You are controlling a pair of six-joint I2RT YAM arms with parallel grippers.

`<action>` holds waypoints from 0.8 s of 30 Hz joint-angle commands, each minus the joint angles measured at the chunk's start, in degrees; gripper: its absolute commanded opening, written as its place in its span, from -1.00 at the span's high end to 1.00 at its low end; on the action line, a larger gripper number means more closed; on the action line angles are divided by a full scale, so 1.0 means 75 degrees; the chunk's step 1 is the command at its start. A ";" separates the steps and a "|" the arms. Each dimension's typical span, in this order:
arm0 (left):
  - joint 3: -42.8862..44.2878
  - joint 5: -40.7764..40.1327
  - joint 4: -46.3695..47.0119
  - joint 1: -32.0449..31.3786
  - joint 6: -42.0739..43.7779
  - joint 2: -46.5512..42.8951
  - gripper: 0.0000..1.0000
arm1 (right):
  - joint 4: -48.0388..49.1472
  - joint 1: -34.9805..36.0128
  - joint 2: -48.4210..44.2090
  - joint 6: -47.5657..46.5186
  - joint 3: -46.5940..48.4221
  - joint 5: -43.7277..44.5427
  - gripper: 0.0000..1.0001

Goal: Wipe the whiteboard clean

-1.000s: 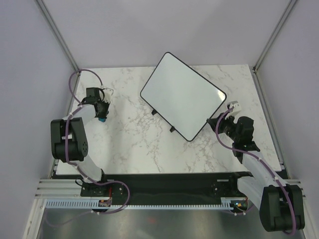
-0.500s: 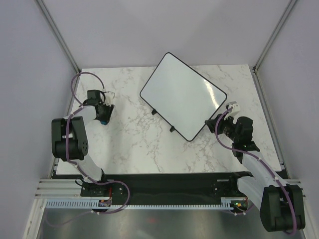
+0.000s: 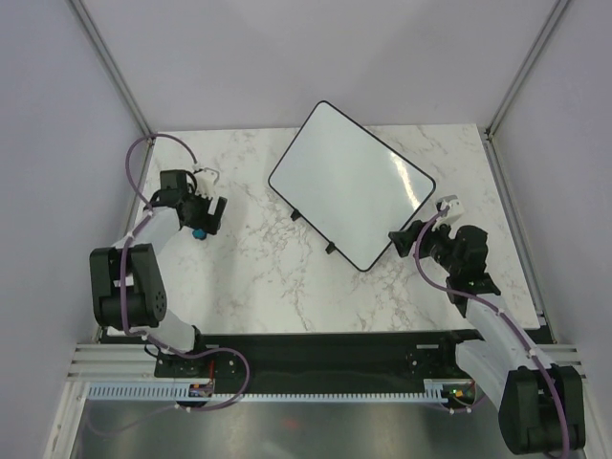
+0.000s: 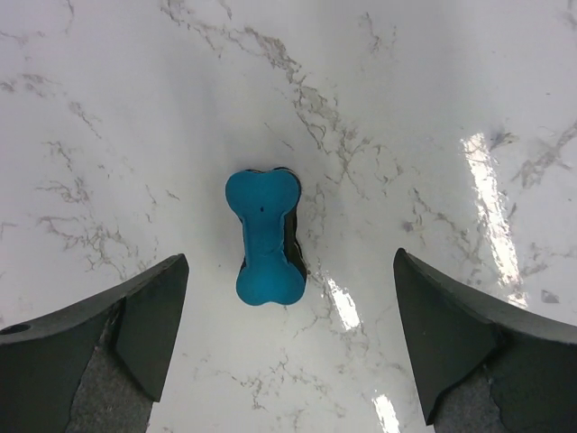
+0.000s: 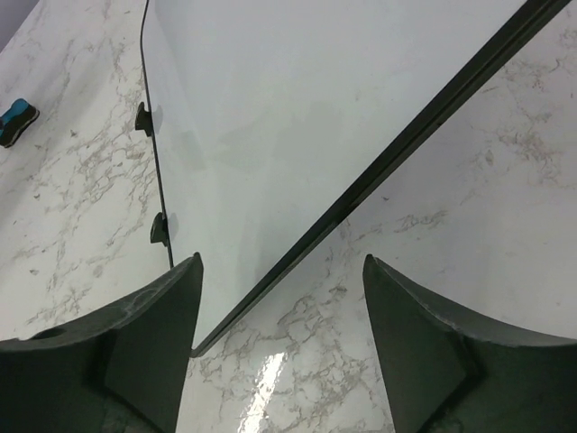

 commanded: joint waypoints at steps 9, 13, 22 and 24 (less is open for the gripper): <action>-0.0533 0.1865 -0.1208 -0.0006 -0.0025 -0.2906 -0.99 | -0.1845 0.0057 -0.1333 0.0449 0.0632 0.1085 -0.96; -0.0942 0.1142 -0.1724 0.0005 0.0022 -0.3972 -0.99 | -0.3599 0.0045 -0.1942 0.0894 0.1065 0.2568 -0.96; -0.2254 0.0552 -0.2018 -0.0007 -0.0013 -0.5683 -0.99 | -0.5266 0.0045 -0.3431 0.2546 0.1113 0.5676 -0.96; -0.2466 0.0552 -0.2018 0.0017 -0.0013 -0.5918 -0.99 | -0.5502 0.0057 -0.3350 0.3062 0.1113 0.6611 -0.96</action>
